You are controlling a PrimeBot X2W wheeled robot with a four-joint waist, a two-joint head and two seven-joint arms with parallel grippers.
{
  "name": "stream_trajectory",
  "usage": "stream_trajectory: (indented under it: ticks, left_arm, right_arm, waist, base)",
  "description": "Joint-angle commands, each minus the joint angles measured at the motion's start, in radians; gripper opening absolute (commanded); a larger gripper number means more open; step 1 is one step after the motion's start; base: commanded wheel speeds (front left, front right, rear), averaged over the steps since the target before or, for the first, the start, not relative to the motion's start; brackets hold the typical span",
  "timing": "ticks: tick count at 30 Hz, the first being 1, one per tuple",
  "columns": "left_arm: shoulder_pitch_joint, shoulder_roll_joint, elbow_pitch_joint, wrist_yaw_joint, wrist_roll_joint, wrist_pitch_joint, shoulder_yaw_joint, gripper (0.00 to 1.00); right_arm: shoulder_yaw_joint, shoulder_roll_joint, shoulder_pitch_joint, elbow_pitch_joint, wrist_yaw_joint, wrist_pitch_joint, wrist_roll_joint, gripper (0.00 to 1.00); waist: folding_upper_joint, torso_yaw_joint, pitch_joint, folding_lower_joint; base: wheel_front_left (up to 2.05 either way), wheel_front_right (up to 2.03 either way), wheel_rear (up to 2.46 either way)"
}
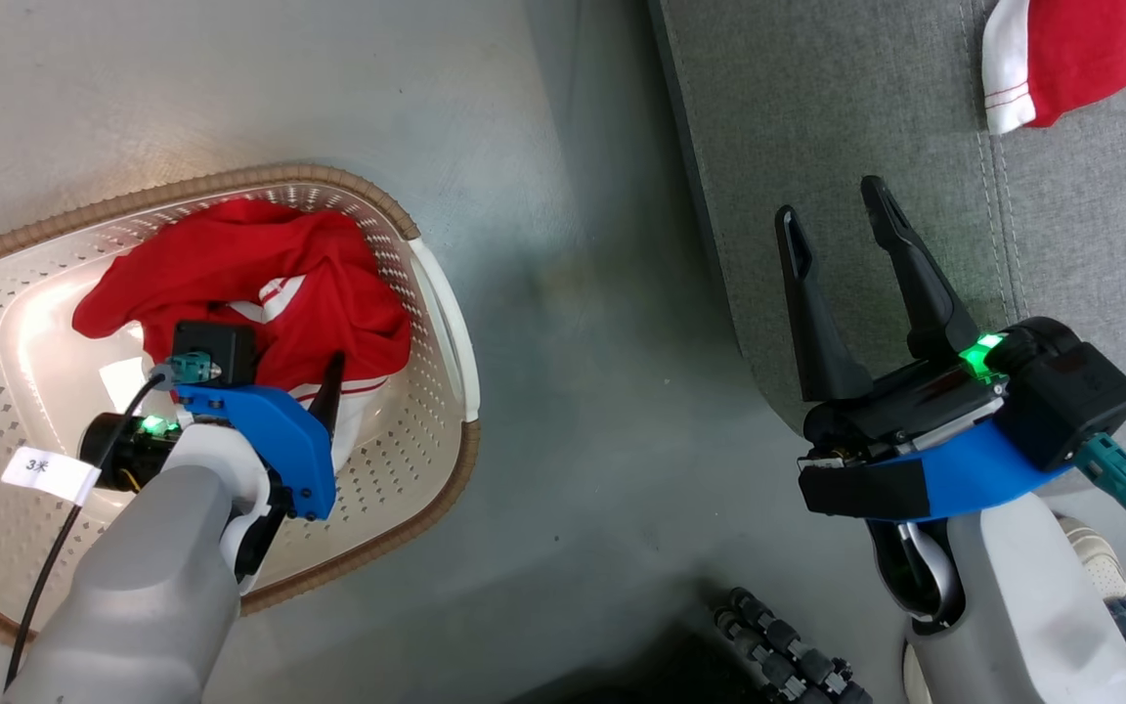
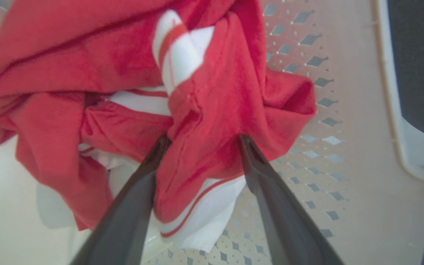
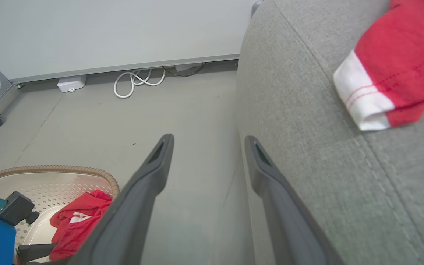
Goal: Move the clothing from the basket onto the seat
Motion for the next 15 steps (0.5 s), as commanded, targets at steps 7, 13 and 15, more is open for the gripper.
stream_trajectory:
  ticks: [7, 13, 15]
  left_arm:
    - [-0.039, 0.020, 0.017, 0.000, -0.030, -0.029, -0.050, 1.00]
    - [-0.052, 0.017, 0.030, 0.000, -0.049, -0.014, -0.092, 0.00]
    - [-0.051, 0.015, 0.025, 0.000, -0.061, -0.011, -0.106, 0.00]
  right_arm:
    - [0.005, 0.001, -0.019, -0.006, 0.000, -0.006, 0.005, 1.00]
    - [0.006, 0.001, -0.019, -0.006, 0.000, -0.006, -0.001, 1.00]
    - [0.000, 0.001, -0.017, -0.005, 0.000, -0.006, -0.006, 1.00]
  waist:
    - [0.0000, -0.001, 0.004, -0.0001]
    - [0.0000, 0.002, 0.004, -0.0001]
    - [0.0000, 0.004, 0.003, -0.0001]
  base:
    - [0.00, 0.00, 0.00]
    - [0.00, 0.00, 0.00]
    - [0.00, 0.00, 0.00]
